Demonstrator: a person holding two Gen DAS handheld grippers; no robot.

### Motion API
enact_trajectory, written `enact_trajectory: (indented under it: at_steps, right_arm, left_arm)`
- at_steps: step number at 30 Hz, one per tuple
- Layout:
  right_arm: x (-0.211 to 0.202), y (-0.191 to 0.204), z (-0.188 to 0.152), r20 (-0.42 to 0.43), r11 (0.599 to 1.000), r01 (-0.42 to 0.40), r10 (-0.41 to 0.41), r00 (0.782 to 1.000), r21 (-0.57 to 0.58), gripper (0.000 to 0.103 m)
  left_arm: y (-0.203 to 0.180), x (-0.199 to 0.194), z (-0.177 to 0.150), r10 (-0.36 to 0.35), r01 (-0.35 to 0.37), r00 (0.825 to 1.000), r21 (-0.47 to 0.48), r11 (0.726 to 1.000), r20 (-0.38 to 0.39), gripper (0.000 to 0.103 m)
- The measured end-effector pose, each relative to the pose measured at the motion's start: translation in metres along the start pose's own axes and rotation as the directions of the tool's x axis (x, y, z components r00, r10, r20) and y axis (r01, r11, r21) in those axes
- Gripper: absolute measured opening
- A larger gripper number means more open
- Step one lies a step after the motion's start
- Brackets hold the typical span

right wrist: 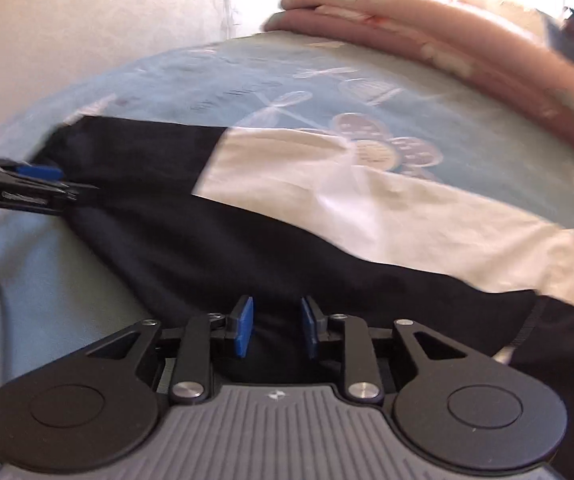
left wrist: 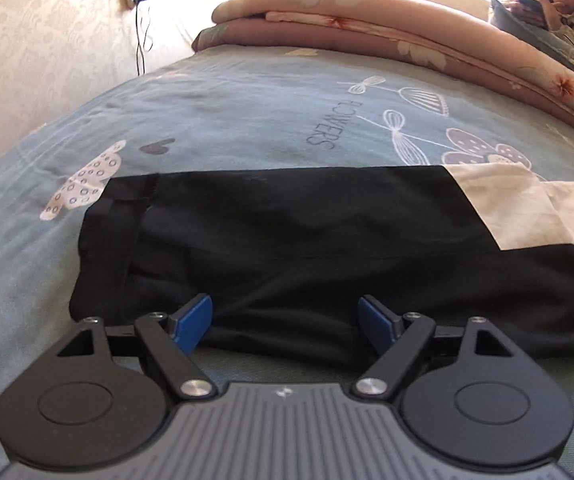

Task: Fold clothes

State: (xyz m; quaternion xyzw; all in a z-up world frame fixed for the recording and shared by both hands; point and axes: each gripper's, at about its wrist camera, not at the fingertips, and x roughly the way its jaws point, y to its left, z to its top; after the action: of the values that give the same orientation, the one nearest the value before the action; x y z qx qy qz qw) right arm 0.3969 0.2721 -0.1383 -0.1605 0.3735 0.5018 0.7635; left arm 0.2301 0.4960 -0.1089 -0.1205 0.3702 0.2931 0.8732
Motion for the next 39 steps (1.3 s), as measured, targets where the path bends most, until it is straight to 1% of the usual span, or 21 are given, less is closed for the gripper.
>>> enact_trajectory:
  at_steps: [1, 2, 3, 4, 5, 7, 10, 11, 14, 15, 18, 20, 21, 23, 25, 28, 32, 34, 35, 37, 39]
  right_arm:
    - [-0.006, 0.003, 0.002, 0.004, 1.0, -0.008, 0.008, 1.0, -0.009, 0.034]
    - [-0.016, 0.007, 0.002, 0.014, 0.999, 0.015, -0.015, 1.0, -0.033, 0.034]
    - [-0.025, 0.011, 0.002, 0.024, 0.998, 0.038, -0.037, 0.999, -0.056, 0.035]
    - [-0.035, 0.011, 0.002, 0.037, 0.995, 0.069, -0.066, 0.997, -0.078, 0.039]
    - [-0.046, 0.007, 0.002, 0.044, 0.992, 0.086, -0.082, 0.996, -0.088, 0.043]
    - [-0.066, -0.006, -0.001, 0.045, 0.991, 0.099, -0.096, 0.994, -0.087, 0.047]
    - [-0.106, -0.032, -0.022, 0.045, 0.984, 0.154, -0.151, 0.988, -0.094, 0.049]
    - [-0.116, -0.042, -0.032, 0.034, 0.982, 0.167, -0.165, 0.986, -0.083, 0.05]
    - [-0.139, -0.072, -0.065, -0.008, 0.975, 0.218, -0.219, 0.976, -0.038, 0.05]
    - [-0.146, -0.08, -0.076, -0.022, 0.972, 0.235, -0.236, 0.972, -0.026, 0.05]
    - [-0.168, -0.101, -0.107, -0.044, 0.961, 0.274, -0.273, 0.961, 0.027, 0.051]
    - [-0.181, -0.114, -0.128, -0.06, 0.952, 0.299, -0.296, 0.953, 0.066, 0.052]
    - [-0.188, -0.12, -0.138, -0.068, 0.946, 0.316, -0.311, 0.948, 0.078, 0.052]
    - [-0.199, -0.129, -0.158, -0.085, 0.931, 0.351, -0.344, 0.935, 0.101, 0.054]
    - [-0.209, -0.138, -0.173, -0.106, 0.914, 0.376, -0.363, 0.926, 0.152, 0.055]
    - [-0.227, -0.145, -0.189, -0.114, 0.887, 0.405, -0.389, 0.914, 0.222, 0.055]
    - [-0.264, -0.135, -0.198, -0.105, 0.857, 0.445, -0.433, 0.895, 0.261, 0.055]
    - [-0.289, -0.126, -0.199, -0.09, 0.847, 0.46, -0.453, 0.887, 0.266, 0.057]
    - [-0.303, -0.12, -0.199, -0.082, 0.843, 0.471, -0.467, 0.881, 0.261, 0.058]
    - [-0.336, -0.108, -0.201, -0.056, 0.829, 0.505, -0.507, 0.86, 0.24, 0.06]
    - [-0.369, -0.097, -0.205, -0.021, 0.811, 0.539, -0.55, 0.835, 0.228, 0.066]
  left_arm:
    - [0.001, -0.005, 0.004, -0.001, 0.001, 1.0, -0.013, 1.0, -0.006, 0.078]
    - [-0.001, -0.011, 0.009, -0.035, 0.035, 0.999, -0.019, 0.999, 0.001, 0.078]
    - [-0.007, -0.018, 0.015, -0.088, 0.088, 0.996, -0.021, 0.996, 0.017, 0.078]
    - [-0.012, -0.024, 0.021, -0.14, 0.14, 0.99, -0.022, 0.99, 0.034, 0.079]
    - [-0.023, -0.028, 0.029, -0.206, 0.207, 0.978, -0.012, 0.978, 0.04, 0.08]
    - [-0.055, -0.029, 0.046, -0.352, 0.351, 0.936, 0.019, 0.936, 0.032, 0.083]
    - [-0.116, -0.011, 0.064, -0.532, 0.533, 0.846, 0.049, 0.845, -0.027, 0.084]
    - [-0.134, -0.001, 0.065, -0.553, 0.554, 0.832, 0.045, 0.831, -0.04, 0.084]
    - [-0.179, 0.034, 0.065, -0.561, 0.563, 0.826, 0.022, 0.826, -0.064, 0.084]
    - [-0.189, 0.046, 0.065, -0.543, 0.545, 0.837, 0.007, 0.839, -0.066, 0.084]
    - [-0.188, 0.079, 0.064, -0.422, 0.421, 0.906, -0.046, 0.906, -0.028, 0.084]
    - [-0.179, 0.087, 0.065, -0.285, 0.287, 0.957, -0.033, 0.957, 0.049, 0.084]
    - [-0.175, 0.09, 0.066, -0.246, 0.248, 0.968, -0.034, 0.968, 0.059, 0.084]
    - [-0.166, 0.095, 0.068, -0.222, 0.225, 0.973, -0.033, 0.974, 0.06, 0.084]
    - [-0.165, 0.09, 0.072, -0.193, 0.194, 0.981, -0.04, 0.98, 0.035, 0.084]
    - [-0.171, 0.066, 0.078, -0.176, 0.177, 0.984, -0.032, 0.984, 0.021, 0.084]
    - [-0.188, 0.017, 0.082, -0.219, 0.219, 0.976, 0.034, 0.975, -0.011, 0.084]
    - [-0.203, -0.012, 0.08, -0.276, 0.279, 0.96, 0.105, 0.955, -0.042, 0.085]
    - [-0.213, -0.028, 0.077, -0.307, 0.313, 0.95, 0.149, 0.938, -0.061, 0.085]
    - [-0.232, -0.06, 0.069, -0.363, 0.371, 0.929, 0.224, 0.901, -0.075, 0.085]
    - [-0.244, -0.083, 0.056, -0.427, 0.432, 0.901, 0.253, 0.865, -0.077, 0.086]
